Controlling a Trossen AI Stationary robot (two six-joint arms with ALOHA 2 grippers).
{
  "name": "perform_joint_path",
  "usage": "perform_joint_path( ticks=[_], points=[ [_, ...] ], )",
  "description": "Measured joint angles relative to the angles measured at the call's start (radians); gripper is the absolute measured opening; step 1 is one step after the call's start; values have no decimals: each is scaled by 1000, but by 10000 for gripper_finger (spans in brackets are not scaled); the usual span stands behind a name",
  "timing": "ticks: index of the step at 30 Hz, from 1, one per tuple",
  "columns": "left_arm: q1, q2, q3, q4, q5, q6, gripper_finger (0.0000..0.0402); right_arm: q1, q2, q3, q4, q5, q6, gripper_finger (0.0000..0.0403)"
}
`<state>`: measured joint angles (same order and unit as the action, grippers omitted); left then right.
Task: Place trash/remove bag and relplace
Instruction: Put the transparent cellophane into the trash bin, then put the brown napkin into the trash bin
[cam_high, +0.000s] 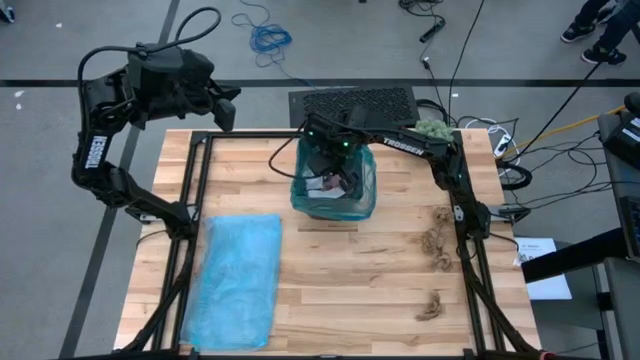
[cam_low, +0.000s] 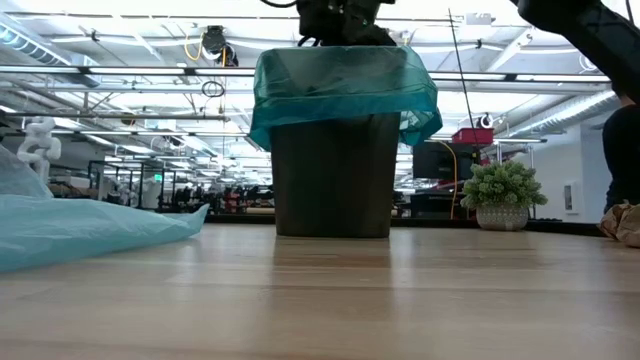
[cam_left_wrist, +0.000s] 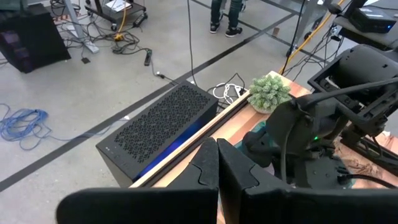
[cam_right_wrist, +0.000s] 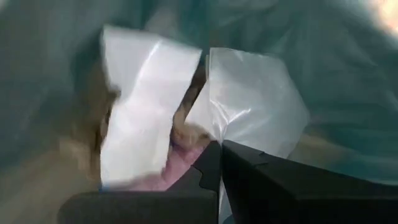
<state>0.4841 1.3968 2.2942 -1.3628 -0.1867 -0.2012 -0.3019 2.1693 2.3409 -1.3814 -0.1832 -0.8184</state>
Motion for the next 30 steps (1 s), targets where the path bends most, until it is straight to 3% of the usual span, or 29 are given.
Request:
perform_joint_path(
  ticks=[4, 18, 23, 30],
  points=[
    [0, 0, 0, 0, 4, 0, 0, 0, 0, 0, 68, 21, 234, 19],
    [0, 0, 0, 1, 6, 57, 0, 19, -12, 7, -73, 53, 408, 185],
    [0, 2, 0, 9, 3, 60, 0, 17, -77, 14, -106, 52, 472, 202],
    [0, 33, 0, 130, 0, 52, 0, 7, -210, 14, -168, 64, 579, 196]
  ],
)
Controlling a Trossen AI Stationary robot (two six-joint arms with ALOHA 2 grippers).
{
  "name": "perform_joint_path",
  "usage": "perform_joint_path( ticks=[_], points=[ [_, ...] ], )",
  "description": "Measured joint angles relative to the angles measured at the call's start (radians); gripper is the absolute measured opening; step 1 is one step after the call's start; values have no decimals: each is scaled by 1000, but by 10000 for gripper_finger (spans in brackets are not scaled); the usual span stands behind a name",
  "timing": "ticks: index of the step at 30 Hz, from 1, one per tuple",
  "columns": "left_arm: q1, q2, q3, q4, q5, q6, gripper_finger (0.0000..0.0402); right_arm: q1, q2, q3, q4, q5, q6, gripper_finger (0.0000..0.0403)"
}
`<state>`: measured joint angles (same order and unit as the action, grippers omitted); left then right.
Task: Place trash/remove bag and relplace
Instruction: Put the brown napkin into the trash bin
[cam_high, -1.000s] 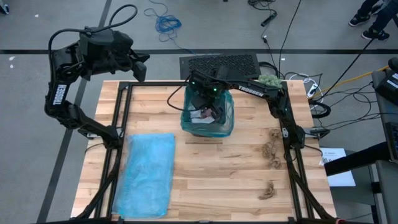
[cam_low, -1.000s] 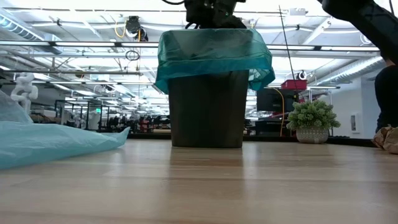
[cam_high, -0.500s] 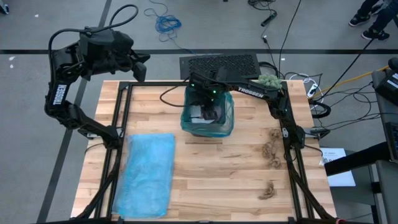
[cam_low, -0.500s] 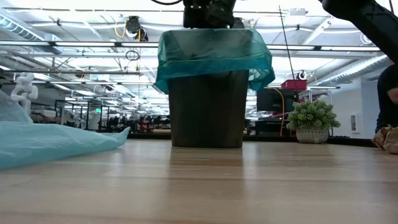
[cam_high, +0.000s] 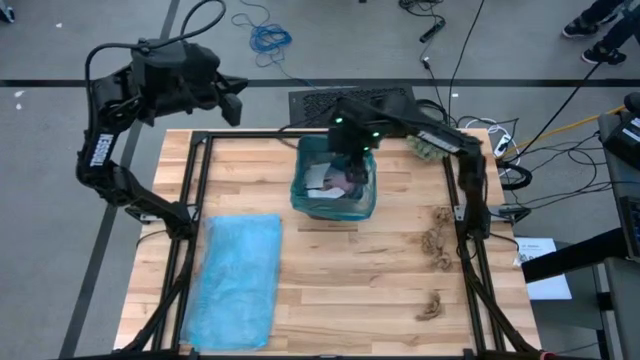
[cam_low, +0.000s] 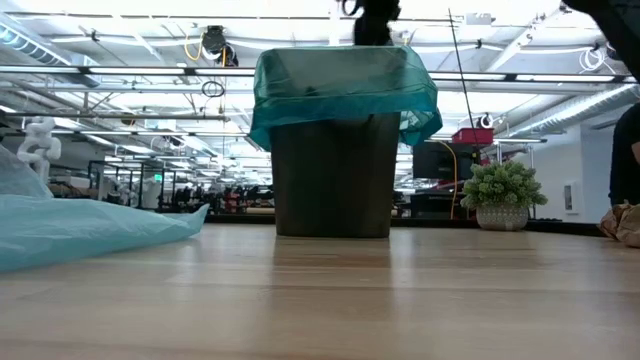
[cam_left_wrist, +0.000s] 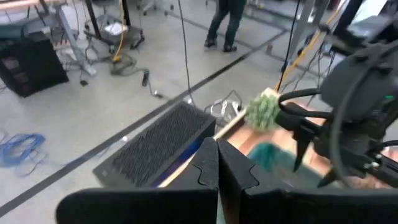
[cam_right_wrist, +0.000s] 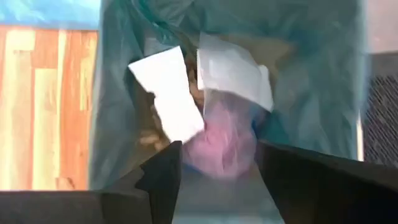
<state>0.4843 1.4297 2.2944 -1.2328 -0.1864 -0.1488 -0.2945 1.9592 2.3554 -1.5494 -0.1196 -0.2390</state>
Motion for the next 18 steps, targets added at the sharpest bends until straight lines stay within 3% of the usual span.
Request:
perform_joint_path(
  ticks=[7, 15, 18],
  points=[
    [-18, 61, 0, 84, 99, -2, 0, -23, -105, 2, -15, 116, 194, 178],
    [-22, 48, 0, 179, 101, 1, 0, -52, -212, -3, -19, 68, 389, 159],
    [-22, 37, 0, 184, 104, 0, 0, -53, -247, -65, -19, 70, 404, 153]
  ],
)
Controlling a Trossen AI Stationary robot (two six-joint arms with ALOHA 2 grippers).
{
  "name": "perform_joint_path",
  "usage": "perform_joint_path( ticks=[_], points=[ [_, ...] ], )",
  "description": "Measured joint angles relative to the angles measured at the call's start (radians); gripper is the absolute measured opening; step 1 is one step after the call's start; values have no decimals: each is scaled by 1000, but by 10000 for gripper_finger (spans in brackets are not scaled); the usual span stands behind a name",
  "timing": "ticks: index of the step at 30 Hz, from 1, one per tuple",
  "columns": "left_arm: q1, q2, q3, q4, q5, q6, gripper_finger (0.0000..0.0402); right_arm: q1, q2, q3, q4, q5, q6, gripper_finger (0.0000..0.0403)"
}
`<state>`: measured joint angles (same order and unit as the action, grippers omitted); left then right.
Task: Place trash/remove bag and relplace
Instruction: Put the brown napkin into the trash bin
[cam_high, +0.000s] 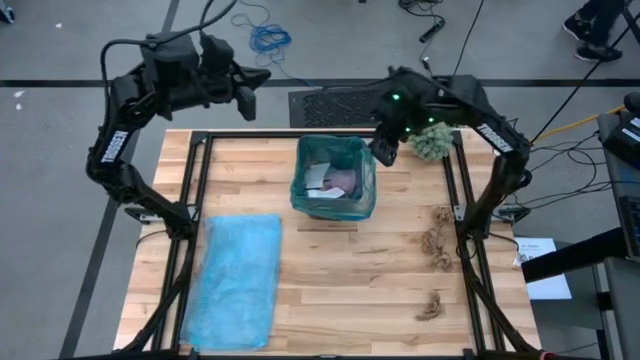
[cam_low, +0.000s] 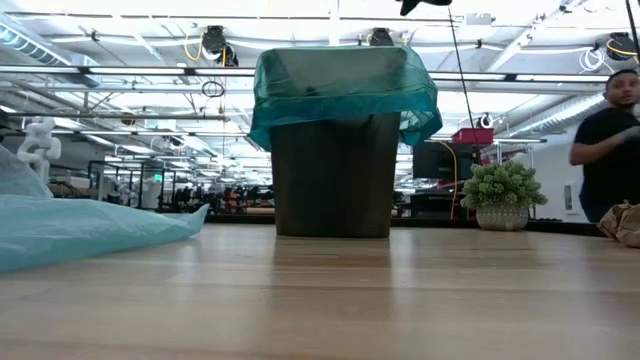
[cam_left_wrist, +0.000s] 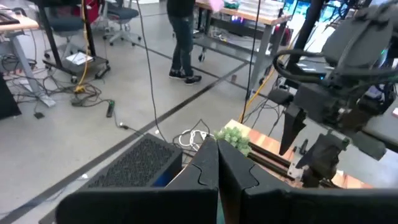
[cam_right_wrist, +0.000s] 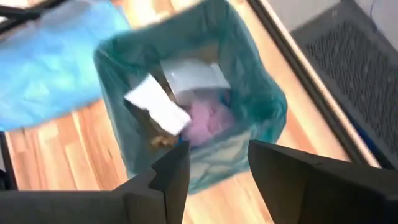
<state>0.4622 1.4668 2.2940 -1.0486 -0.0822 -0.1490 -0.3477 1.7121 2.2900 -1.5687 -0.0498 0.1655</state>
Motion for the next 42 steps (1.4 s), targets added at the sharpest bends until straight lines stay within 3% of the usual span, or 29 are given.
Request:
perform_joint_path(
  ticks=[3, 7, 13, 19, 24, 34, 37, 42],
  points=[
    [0, -13, 0, 0, -1, 6, 0, 0, -45, -143, 0, -1, -4, 142],
    [0, -25, 0, 4, -18, -6, 0, 1, -172, -436, -1, -1, 14, 123],
    [0, -25, 0, 3, 12, -80, 0, 40, -480, -879, 79, -10, 224, 89],
    [0, -25, 0, 3, 0, -80, 0, 73, -702, -1162, 143, -50, 473, 72],
    [0, -20, 0, 3, 0, -80, 0, 81, -740, -1309, 124, -50, 559, 103],
    [0, -14, 0, 0, -5, -72, 0, 81, -701, -1488, 143, 39, 736, 230],
    [0, -14, 0, 0, -6, -58, 0, 80, -690, -1485, 145, 106, 786, 238],
    [0, -14, 0, 0, -6, -45, 0, 73, -671, -1484, 146, 106, 800, 227]
  ],
)
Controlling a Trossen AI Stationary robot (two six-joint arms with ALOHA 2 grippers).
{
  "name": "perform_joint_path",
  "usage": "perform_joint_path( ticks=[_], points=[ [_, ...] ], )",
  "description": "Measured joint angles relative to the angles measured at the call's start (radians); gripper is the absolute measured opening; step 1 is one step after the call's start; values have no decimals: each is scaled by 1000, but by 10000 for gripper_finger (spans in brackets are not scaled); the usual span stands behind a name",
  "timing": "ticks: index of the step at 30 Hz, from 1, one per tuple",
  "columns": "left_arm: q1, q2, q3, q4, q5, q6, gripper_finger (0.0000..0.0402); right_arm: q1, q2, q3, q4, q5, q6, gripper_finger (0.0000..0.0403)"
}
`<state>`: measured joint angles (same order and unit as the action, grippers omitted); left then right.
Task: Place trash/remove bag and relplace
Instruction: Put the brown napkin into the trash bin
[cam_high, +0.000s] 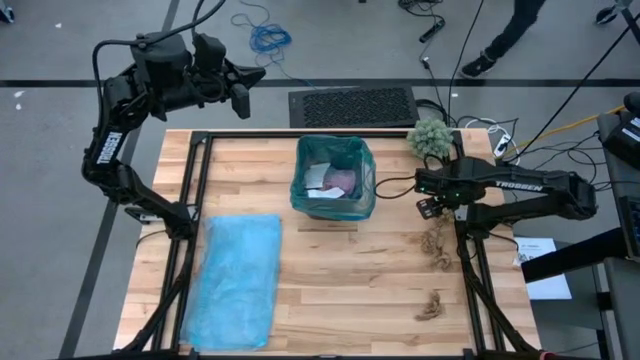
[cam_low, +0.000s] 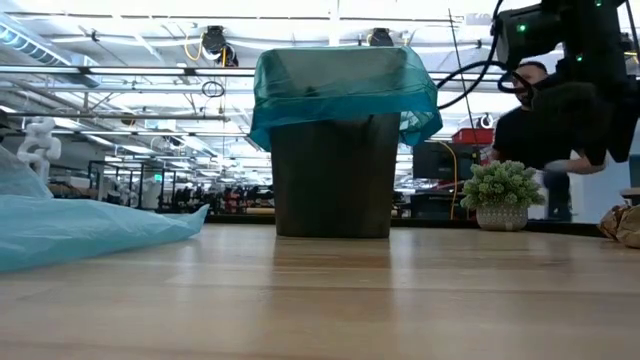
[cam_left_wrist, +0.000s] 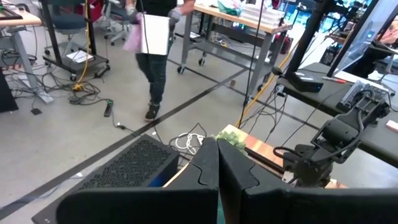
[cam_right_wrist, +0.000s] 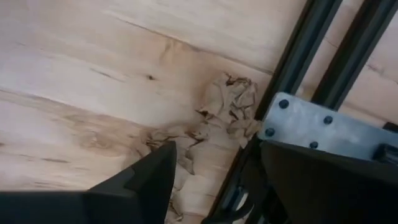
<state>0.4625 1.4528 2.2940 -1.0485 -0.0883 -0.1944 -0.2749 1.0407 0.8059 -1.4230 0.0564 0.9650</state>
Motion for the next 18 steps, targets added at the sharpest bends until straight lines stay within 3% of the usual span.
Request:
perform_joint_path(
  ticks=[7, 18],
  points=[
    [1, 0, 0, 0, 0, -6, 0, 0, 4, 32, 142, -54, 186, 215],
    [1, -13, 0, -17, 0, -6, 0, 10, 120, -15, 157, 110, 407, 215]
  ],
)
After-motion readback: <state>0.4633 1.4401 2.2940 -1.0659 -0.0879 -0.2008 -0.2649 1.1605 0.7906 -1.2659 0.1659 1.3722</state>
